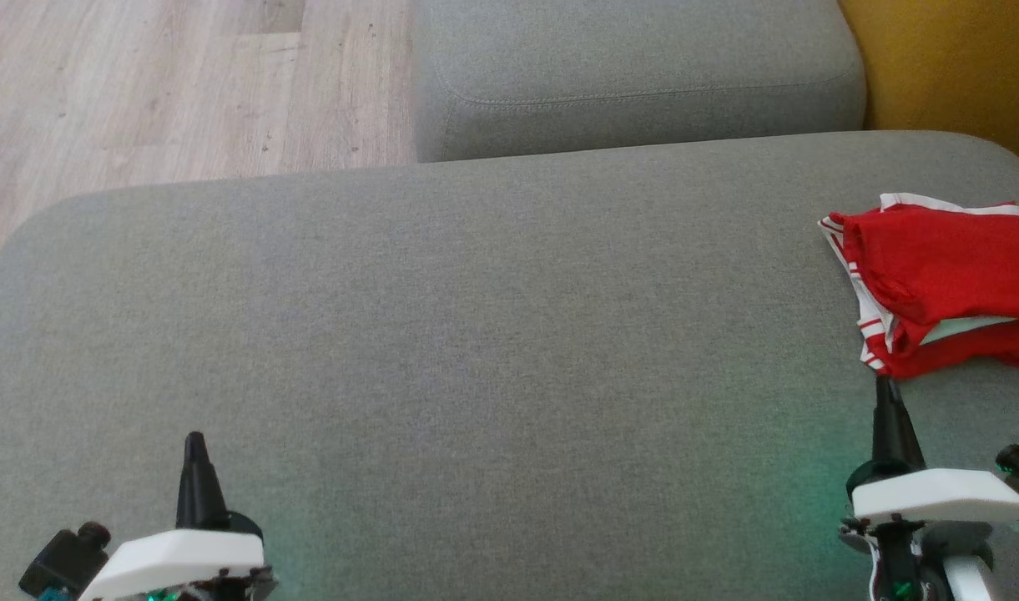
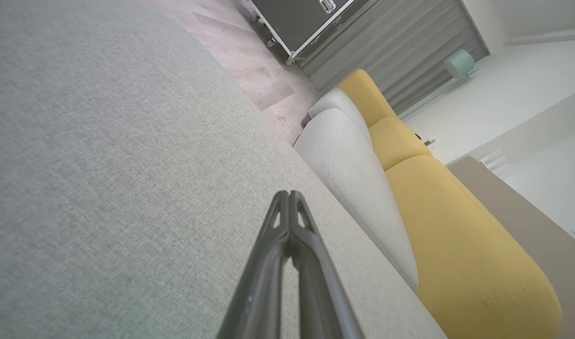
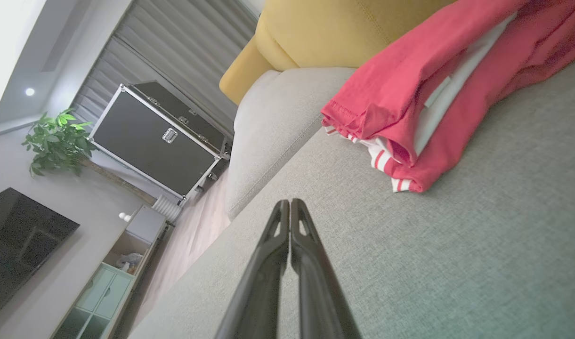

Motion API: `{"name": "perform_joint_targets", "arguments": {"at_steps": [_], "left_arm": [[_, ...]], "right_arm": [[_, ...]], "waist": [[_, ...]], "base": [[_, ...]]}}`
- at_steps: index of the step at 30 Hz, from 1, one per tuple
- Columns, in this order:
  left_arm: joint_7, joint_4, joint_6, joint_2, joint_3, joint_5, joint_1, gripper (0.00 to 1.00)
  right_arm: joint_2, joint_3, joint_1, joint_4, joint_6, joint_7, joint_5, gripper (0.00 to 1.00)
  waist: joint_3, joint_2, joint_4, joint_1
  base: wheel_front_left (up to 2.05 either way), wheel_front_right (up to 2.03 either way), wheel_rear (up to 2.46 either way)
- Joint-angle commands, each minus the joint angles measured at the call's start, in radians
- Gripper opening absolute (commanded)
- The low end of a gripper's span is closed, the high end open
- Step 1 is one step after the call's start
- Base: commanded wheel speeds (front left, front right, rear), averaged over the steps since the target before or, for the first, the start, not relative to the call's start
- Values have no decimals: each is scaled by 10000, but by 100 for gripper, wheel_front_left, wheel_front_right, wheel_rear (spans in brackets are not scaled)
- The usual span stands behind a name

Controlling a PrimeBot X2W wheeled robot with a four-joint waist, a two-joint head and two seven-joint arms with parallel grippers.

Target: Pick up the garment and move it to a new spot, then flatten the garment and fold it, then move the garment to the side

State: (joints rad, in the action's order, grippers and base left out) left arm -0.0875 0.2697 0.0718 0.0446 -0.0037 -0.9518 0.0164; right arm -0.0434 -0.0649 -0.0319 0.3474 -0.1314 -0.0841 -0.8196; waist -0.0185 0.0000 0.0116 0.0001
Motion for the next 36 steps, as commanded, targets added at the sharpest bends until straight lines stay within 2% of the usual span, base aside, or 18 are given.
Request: {"name": "perform_joint_targets", "arguments": {"at_steps": [1, 36], "left_arm": [[73, -304, 88, 27, 230, -234, -582, 0], [1103, -271, 355, 42, 732, -3611, -936, 0]], "right_arm": [[-41, 60, -573, -398, 4, 72, -316, 0], [-55, -233, -673, -733, 6, 1085, -4351, 0]], "waist": [[4, 0, -2, -1], [117, 0, -63, -1]], "base": [[0, 0, 0], [0, 0, 0]]}}
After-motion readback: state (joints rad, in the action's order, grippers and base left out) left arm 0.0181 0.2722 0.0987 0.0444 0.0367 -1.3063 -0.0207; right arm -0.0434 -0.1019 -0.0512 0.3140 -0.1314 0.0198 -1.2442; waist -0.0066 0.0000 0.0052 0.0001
